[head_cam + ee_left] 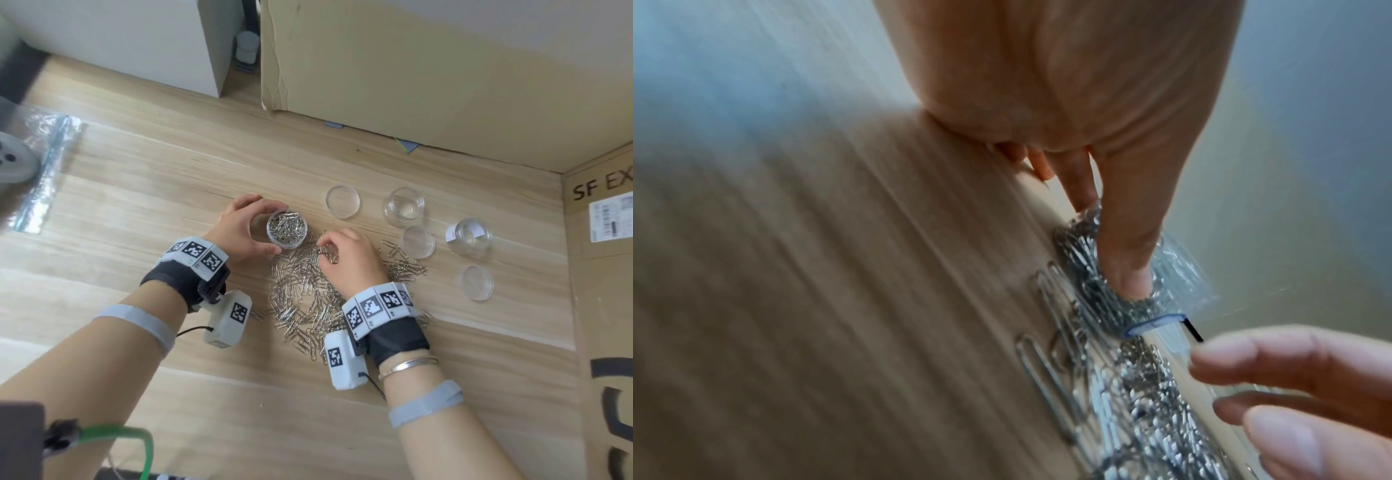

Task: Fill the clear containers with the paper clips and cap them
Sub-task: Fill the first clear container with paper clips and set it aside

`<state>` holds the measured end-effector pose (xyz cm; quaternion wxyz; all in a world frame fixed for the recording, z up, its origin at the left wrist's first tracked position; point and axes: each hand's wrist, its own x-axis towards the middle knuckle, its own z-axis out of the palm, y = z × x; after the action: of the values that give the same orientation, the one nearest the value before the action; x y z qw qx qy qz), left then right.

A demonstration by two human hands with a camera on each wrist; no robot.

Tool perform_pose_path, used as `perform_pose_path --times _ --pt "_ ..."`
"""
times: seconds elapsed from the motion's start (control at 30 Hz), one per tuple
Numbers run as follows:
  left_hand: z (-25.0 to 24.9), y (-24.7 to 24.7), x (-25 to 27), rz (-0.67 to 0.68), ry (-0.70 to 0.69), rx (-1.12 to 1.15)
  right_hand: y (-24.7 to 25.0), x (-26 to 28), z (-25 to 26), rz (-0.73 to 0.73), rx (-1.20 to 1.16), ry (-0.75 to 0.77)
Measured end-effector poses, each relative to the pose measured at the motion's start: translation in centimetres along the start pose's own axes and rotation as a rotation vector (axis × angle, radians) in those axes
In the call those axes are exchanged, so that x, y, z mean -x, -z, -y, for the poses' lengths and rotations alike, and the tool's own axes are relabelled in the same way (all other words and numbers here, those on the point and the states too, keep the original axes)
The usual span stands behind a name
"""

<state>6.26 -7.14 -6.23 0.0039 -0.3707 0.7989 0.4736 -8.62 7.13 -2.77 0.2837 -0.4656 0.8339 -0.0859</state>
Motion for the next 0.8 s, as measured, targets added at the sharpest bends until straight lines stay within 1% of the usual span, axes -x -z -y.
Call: perform_pose_path --times 0.13,0.2,0.37,0.47,0.6,0.8 --pt "0.2 0.0 -0.1 0.000 -0.005 0.013 -0.5 0.3 0.5 0.077 0.151 -0.005" --pt "0.3 0.0 -0.2 -0.001 -0.008 0.023 -1.2 0.4 0.7 0.081 0.168 -0.004" --pt "0.5 -0.2 -0.2 -0.009 -0.010 0.020 -1.8 0.7 0.8 0.030 0.068 0.062" --pt "0.6 -0.2 -0.3 -0.016 -0.014 0.023 -1.7 0.6 0.9 0.023 0.057 0.082" --pt "0.8 -0.2 -0.3 -0.018 -0.007 0.028 -1.4 0.3 1.1 0.052 0.061 0.062" --pt "0.4 -0.1 -0.1 -0.023 -0.005 0.023 -1.0 0.1 0.9 0.017 0.016 0.030"
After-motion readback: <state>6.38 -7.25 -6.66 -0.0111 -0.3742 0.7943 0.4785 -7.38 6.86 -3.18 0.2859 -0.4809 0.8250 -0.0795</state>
